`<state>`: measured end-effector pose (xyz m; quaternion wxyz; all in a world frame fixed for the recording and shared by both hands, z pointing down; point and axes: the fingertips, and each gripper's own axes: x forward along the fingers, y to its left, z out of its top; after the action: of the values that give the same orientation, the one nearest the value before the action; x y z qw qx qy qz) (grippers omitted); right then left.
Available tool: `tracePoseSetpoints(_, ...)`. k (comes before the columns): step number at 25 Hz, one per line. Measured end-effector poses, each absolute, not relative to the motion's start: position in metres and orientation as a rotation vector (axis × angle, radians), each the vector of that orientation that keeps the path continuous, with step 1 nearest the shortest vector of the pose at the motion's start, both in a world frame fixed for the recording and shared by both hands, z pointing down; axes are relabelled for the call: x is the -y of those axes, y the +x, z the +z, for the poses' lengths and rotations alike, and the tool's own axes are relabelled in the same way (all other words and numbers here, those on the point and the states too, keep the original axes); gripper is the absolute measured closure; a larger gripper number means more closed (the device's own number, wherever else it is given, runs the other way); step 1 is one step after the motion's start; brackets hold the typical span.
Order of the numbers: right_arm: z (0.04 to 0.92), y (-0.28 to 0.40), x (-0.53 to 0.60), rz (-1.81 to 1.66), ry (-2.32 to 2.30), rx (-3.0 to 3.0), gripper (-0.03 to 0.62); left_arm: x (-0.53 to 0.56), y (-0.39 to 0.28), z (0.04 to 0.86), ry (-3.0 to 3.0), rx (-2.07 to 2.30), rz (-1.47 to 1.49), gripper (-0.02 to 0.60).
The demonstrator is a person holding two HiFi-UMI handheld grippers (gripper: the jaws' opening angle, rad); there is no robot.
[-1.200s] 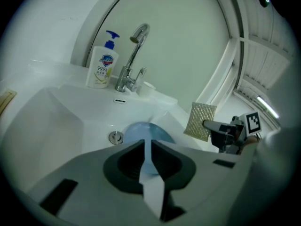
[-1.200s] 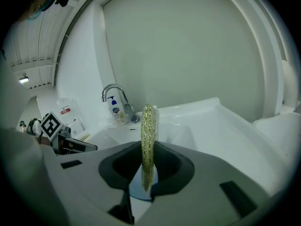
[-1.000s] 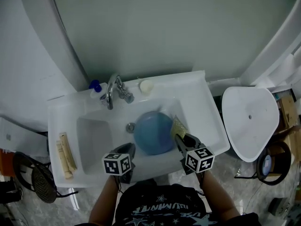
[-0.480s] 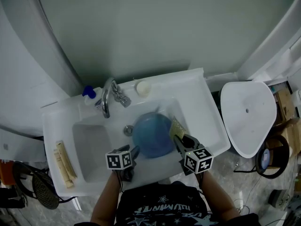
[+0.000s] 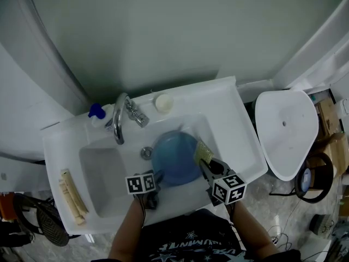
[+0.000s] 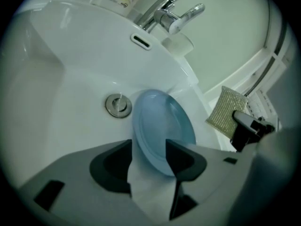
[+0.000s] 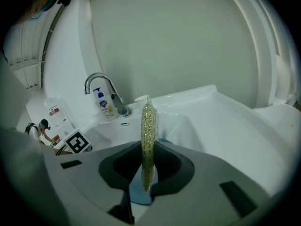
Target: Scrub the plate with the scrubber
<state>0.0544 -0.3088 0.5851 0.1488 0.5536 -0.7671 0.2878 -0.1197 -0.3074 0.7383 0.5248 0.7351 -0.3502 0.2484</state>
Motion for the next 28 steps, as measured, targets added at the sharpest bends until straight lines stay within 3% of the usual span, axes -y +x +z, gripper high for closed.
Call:
tracePoseSetpoints(15,0.595,0.066,0.304,0.851,1.609,2.156,0.523,0.311,-0.11,0.762,1.668,0.833,0.588,0.364)
tracePoseSetpoints(18,0.595,0.065,0.304,0.853,1.61,2.158,0.523,0.313,-0.111,0.766,1.656,0.854,0.592,0.404)
tracePoseSetpoints(22,0.597,0.065,0.303,0.86,1.606,2.152,0.523,0.315,-0.114,0.772,1.638,0.888,0.64,0.508)
tracePoseSetpoints(28,0.597,0.065,0.308,0.858,1.608,2.161,0.523,0.317,-0.118,0.772,1.608,0.91,0.624,0.523)
